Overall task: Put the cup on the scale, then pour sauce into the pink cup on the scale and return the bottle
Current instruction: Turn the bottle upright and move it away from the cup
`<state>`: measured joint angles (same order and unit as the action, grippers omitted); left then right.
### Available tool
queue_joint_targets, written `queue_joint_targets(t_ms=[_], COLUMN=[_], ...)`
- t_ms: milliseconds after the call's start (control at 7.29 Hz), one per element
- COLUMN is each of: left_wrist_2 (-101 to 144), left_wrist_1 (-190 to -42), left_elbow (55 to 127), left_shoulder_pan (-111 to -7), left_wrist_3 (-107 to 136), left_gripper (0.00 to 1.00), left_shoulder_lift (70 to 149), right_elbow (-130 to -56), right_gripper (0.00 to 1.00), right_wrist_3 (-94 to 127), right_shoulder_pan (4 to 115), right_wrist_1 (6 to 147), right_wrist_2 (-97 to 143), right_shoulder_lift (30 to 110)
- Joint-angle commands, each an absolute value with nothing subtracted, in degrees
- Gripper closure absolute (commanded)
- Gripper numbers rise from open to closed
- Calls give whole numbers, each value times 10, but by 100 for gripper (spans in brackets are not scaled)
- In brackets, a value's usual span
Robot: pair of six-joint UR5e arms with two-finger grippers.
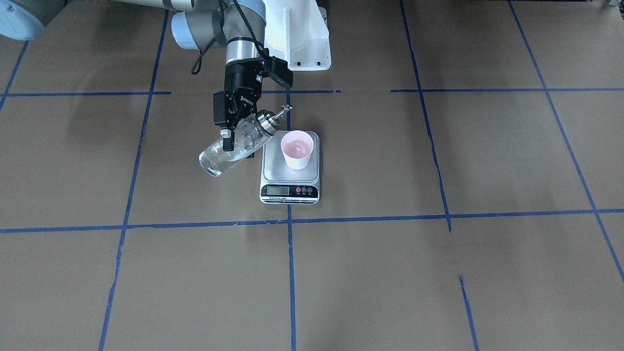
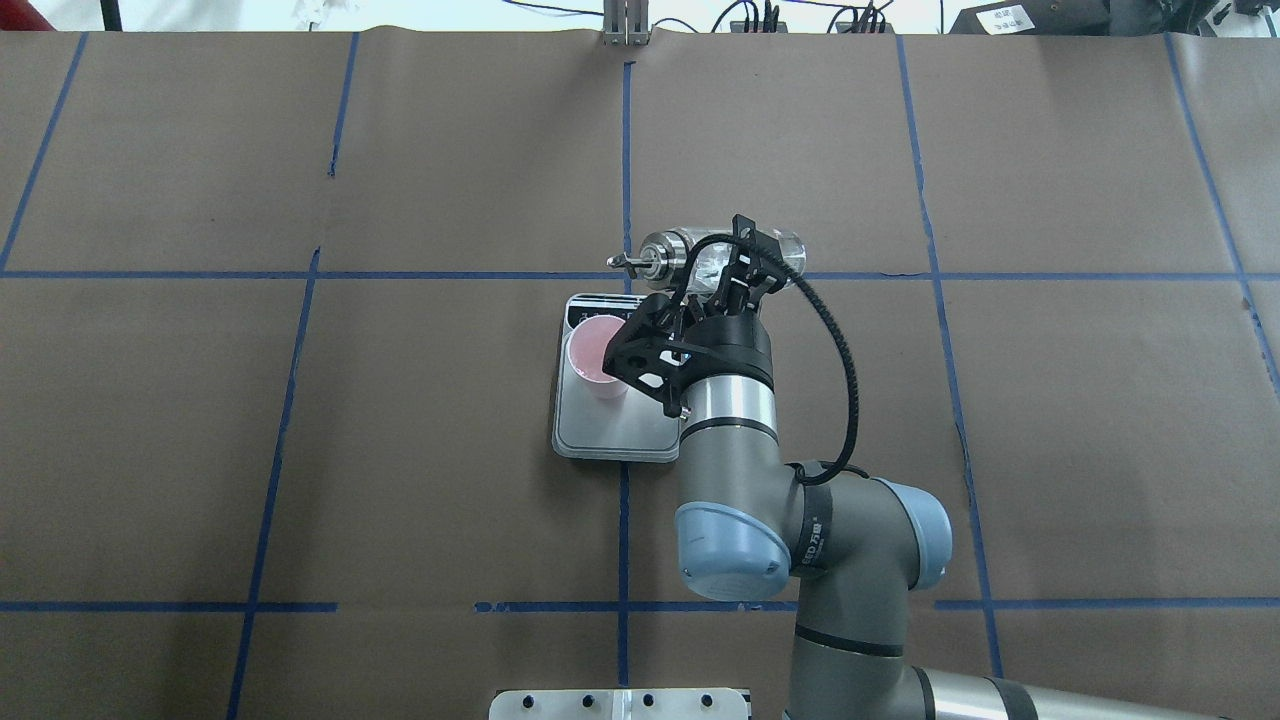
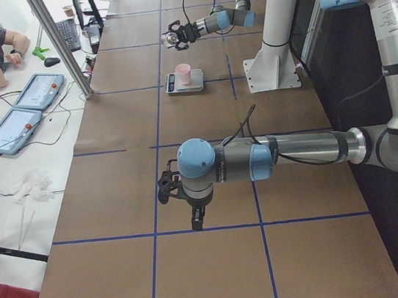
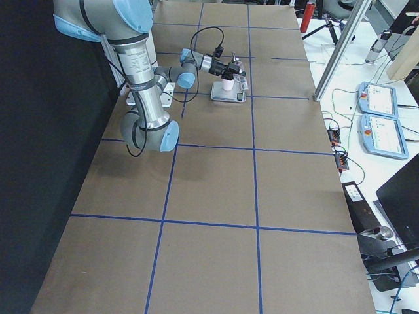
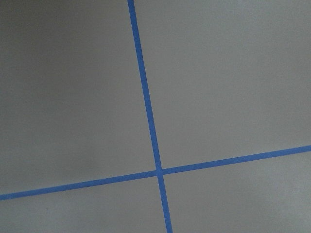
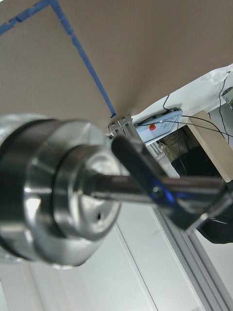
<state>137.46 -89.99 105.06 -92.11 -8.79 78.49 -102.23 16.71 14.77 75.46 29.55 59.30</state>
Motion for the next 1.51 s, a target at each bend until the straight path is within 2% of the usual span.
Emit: queue_joint_targets(t_ms=[0,411,823,1371], left_wrist_2=[1375,1375,1375,1375], left_wrist_1=[-900,-900,-899,-899], left_elbow=[1052,1054,1054,1053], left_shoulder_pan=[-921,-921,-921,-921], left_wrist_3=[-88,-88,-88,-88], left_gripper=[0,0,0,0], left_shoulder_lift=[785,785,785,785], right_elbow=[-1107,-1132,-1173,-1167], right_gripper=[100,100,100,100], right_wrist_3=[245,439,678,733], right_shoulder_pan=[162,166,172,171], right_wrist_1=[754,754,753,751], right_wrist_2=[376,437,487,486], right_shoulder_lift=[633,646,708,779])
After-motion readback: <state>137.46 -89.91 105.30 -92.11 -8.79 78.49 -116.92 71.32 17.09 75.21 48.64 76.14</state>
